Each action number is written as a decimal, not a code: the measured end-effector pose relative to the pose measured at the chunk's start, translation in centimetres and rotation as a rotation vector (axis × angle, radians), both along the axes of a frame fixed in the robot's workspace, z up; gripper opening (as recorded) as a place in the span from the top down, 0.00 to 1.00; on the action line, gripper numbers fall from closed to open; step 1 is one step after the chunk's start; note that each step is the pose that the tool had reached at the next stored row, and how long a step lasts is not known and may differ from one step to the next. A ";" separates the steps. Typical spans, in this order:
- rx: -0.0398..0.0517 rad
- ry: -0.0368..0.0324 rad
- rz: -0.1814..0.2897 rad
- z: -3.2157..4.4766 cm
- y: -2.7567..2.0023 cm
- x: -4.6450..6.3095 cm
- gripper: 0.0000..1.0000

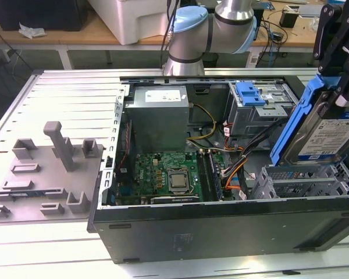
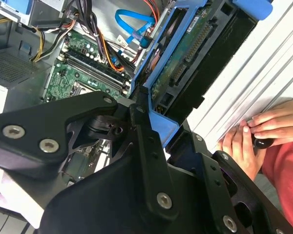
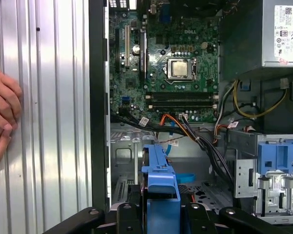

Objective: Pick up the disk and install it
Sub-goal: 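Insert the disk into the insertion slot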

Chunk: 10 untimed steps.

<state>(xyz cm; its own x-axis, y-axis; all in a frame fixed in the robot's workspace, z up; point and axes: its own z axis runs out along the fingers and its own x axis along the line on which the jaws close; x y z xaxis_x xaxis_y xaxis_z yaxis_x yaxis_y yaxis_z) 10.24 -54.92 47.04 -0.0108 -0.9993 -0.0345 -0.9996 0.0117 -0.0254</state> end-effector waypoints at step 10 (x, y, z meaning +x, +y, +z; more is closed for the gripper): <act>0.0000 0.0000 0.000 -0.37 0.00 0.0 0.64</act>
<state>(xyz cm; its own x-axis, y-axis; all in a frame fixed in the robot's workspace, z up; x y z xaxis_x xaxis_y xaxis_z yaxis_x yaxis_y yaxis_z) 10.22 -54.92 46.67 -0.0107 -0.9993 -0.0346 -0.9996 0.0116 -0.0255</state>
